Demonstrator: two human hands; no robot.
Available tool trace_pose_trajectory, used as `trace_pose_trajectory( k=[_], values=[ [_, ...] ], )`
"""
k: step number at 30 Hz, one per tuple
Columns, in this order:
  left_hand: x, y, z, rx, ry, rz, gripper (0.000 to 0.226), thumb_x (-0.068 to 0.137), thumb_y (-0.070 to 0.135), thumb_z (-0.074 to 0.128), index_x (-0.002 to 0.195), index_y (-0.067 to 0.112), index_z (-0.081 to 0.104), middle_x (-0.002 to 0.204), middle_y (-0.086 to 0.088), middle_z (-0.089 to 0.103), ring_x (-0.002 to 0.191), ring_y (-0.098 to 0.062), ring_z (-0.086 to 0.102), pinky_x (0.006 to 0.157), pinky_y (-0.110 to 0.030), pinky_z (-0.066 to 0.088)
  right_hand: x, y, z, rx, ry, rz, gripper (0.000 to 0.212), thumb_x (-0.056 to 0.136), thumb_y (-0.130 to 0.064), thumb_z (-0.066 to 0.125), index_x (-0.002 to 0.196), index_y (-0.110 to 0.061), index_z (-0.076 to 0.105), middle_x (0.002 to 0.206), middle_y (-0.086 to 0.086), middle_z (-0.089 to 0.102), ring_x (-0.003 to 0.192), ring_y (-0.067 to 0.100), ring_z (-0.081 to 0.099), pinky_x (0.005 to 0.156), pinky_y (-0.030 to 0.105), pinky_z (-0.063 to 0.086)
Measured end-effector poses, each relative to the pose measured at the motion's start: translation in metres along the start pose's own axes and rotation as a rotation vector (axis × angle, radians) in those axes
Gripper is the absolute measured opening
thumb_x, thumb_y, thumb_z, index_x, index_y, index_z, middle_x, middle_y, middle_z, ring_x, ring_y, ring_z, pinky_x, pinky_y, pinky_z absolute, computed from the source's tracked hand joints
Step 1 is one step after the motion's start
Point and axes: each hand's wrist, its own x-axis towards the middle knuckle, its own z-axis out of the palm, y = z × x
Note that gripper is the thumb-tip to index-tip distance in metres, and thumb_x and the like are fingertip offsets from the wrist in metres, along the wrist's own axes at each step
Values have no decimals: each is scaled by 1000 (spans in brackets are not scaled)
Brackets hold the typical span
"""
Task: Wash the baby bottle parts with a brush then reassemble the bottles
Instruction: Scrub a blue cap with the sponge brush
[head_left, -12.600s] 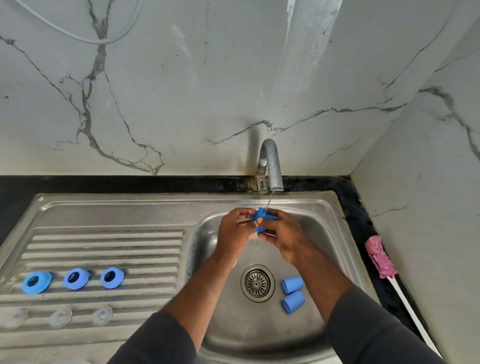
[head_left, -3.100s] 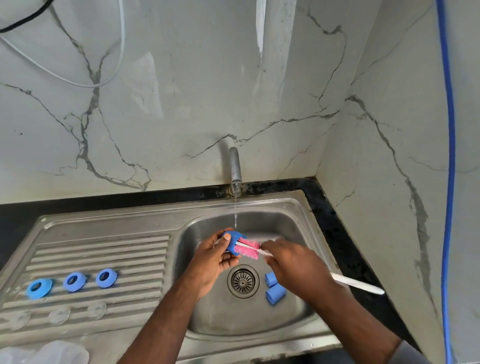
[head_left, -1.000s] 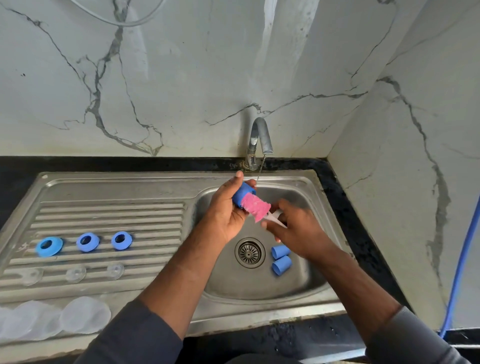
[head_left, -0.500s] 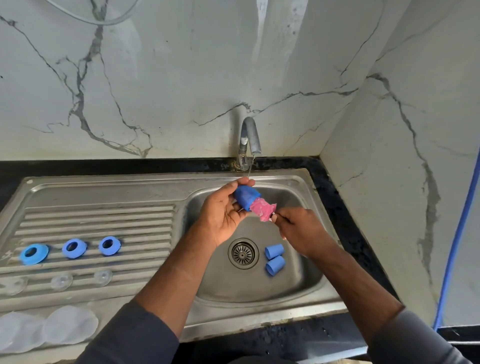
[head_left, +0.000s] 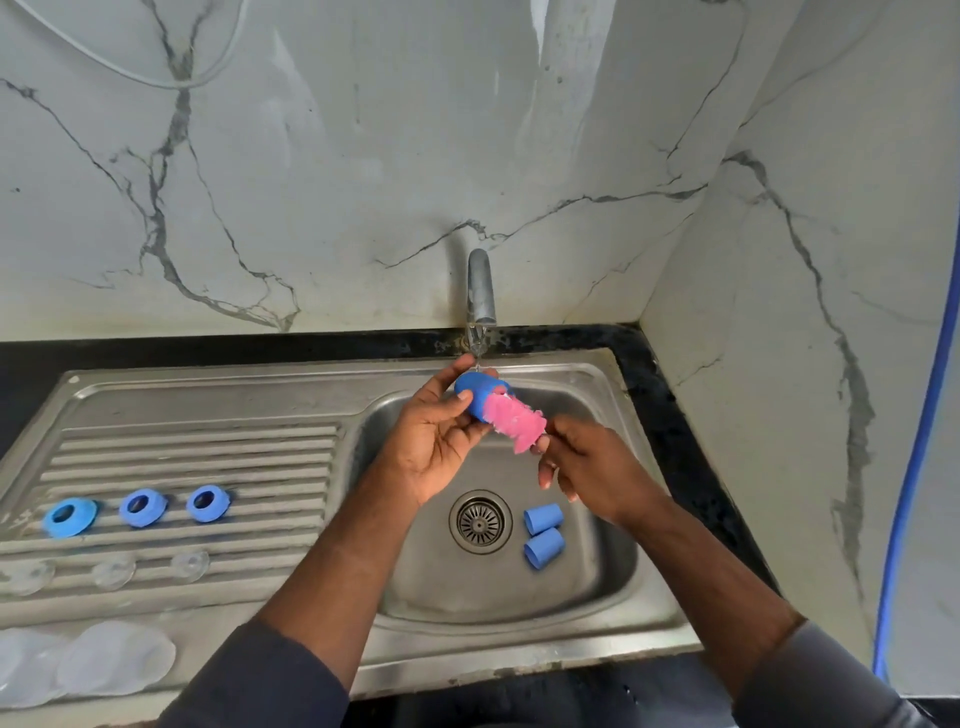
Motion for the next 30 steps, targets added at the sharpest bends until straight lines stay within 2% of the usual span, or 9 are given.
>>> trace_pose_trajectory(
  k=[5, 8, 10, 12, 15, 18, 23, 26, 30],
  values=[
    [3, -8, 5, 18, -23, 130, 51, 80, -9, 57, 129, 8, 57, 118, -18, 67, 110, -33, 67, 88, -37, 60, 0, 0, 2, 487, -50, 211, 20, 106, -18, 45, 95, -6, 57, 62, 15, 57, 37, 12, 32, 41, 18, 20],
    [4, -10, 14, 200, 5, 265, 57, 77, -12, 60, 130, 8, 54, 122, -13, 65, 110, -25, 65, 89, -30, 57, -1, 5, 4, 590, -140, 274, 15, 105, -19, 50, 103, -5, 54, 65, 13, 56, 37, 13, 30, 39, 17, 17],
    [2, -9, 18, 342, 19, 326, 60, 76, -9, 65, 132, 8, 52, 124, -10, 65, 111, -22, 64, 87, -27, 57, 0, 7, 7, 521, -128, 283, 23, 94, -16, 67, 107, -7, 50, 69, 7, 52, 40, 13, 33, 38, 20, 22],
    [1, -9, 20, 455, 52, 373, 62, 74, -6, 71, 132, 9, 54, 124, -9, 66, 111, -22, 65, 85, -28, 57, 3, 8, 9, 344, 4, 251, 35, 84, -13, 79, 98, -11, 47, 69, 4, 54, 40, 14, 42, 38, 23, 33],
    [-1, -7, 22, 539, 108, 420, 63, 71, -4, 75, 130, 13, 56, 122, -8, 67, 109, -22, 67, 86, -31, 58, 4, 9, 6, 237, 187, 174, 27, 84, -13, 78, 88, -13, 52, 68, 5, 62, 41, 17, 61, 40, 27, 45],
    [-2, -6, 25, 556, 118, 415, 65, 70, -3, 76, 131, 11, 56, 121, -6, 69, 109, -23, 68, 87, -31, 59, 3, 11, 4, 148, 257, 74, 18, 87, -18, 76, 82, -21, 60, 73, 0, 66, 51, 13, 69, 53, 34, 55],
    [-2, -4, 22, 486, 57, 362, 59, 75, -6, 68, 131, 10, 55, 124, -9, 66, 111, -24, 67, 89, -30, 58, 7, 14, -2, -92, 150, 1, 27, 101, -29, 57, 77, -21, 67, 62, -8, 69, 55, 9, 60, 63, 35, 51],
    [-1, -1, 17, 405, 60, 311, 59, 82, -16, 61, 136, 7, 50, 126, -16, 63, 110, -26, 67, 89, -32, 57, 6, 10, -4, 86, 5, 52, 27, 105, -25, 49, 87, -12, 64, 59, 0, 69, 43, 12, 47, 50, 29, 42],
    [0, -2, 15, 297, 80, 233, 53, 82, -5, 59, 133, 8, 52, 119, -15, 67, 109, -32, 69, 93, -39, 55, 1, 4, -12, 284, -11, 120, 25, 103, -24, 54, 92, -2, 58, 63, 15, 67, 36, 17, 39, 36, 18, 27]
  ],
)
